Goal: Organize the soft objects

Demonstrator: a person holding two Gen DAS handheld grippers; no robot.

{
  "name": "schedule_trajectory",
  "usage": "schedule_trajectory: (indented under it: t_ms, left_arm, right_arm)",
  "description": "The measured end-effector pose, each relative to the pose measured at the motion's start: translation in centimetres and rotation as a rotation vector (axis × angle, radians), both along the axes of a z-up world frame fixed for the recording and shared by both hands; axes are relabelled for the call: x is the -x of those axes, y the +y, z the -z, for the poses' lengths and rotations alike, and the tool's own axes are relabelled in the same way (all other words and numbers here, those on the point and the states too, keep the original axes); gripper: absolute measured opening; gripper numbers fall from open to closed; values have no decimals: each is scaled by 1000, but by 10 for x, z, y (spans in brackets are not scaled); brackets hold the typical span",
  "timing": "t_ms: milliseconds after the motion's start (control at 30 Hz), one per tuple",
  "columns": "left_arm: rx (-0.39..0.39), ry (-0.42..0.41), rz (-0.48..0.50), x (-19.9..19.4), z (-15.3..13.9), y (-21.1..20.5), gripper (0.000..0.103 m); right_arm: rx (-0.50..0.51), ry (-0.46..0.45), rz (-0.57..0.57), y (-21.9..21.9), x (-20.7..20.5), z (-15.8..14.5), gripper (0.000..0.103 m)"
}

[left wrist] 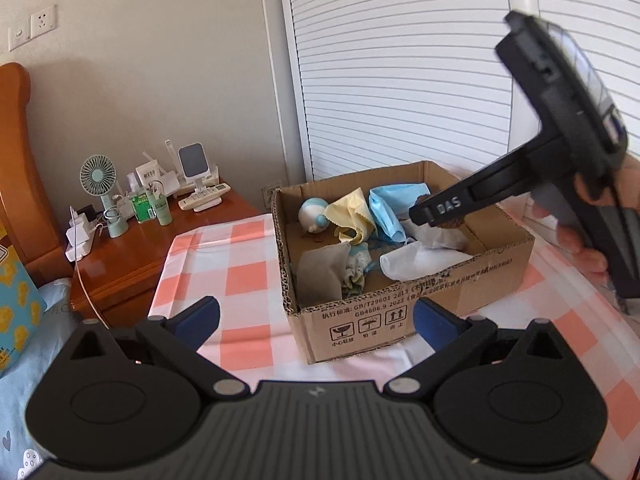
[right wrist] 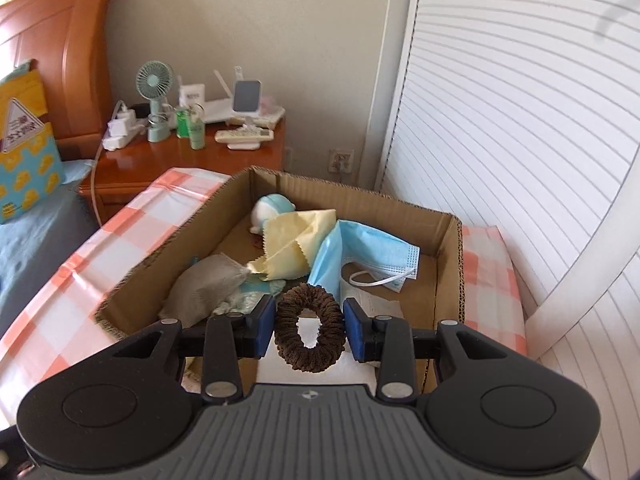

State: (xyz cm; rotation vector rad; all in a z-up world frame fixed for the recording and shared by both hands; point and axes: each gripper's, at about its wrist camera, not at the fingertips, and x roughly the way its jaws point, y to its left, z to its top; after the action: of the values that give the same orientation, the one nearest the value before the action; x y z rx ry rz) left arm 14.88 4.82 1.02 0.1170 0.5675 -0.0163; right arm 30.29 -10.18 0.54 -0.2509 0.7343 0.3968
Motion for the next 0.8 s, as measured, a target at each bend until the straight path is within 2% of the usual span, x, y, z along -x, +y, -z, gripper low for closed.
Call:
schedule_trajectory:
  t_ms: [100, 167, 200, 233, 300, 433, 567, 800]
  left_arm:
    - [4, -16, 2, 4, -5, 0, 102]
    - [0, -22, -1, 5, -7, 1, 102]
    - [-2, -23, -3, 5, -7, 1, 102]
    - [-2, -24, -3, 6, -7, 1, 102]
    - [-1, -19, -5, 5, -7, 2, 102]
    - [15, -10, -6, 5, -5, 2, 102]
    - [-1, -16, -16, 8, -6, -1, 102]
    - [44, -26, -20, 19, -15, 3, 102]
  right_arm:
    - [9, 26, 41, 4, -18, 10, 43]
    - [11, 26, 43, 5, -24, 13, 61]
    - [17, 13, 49, 6, -24, 13, 80]
    - [14, -4, 49, 6, -22, 12, 94]
    - [-4, -32, 42, 4, -17, 8, 101]
    - [6, -28, 52, 4, -13, 1, 103]
    - [18, -10, 89, 0, -3, -8, 103]
    - [64, 40, 190, -19, 39, -15, 103]
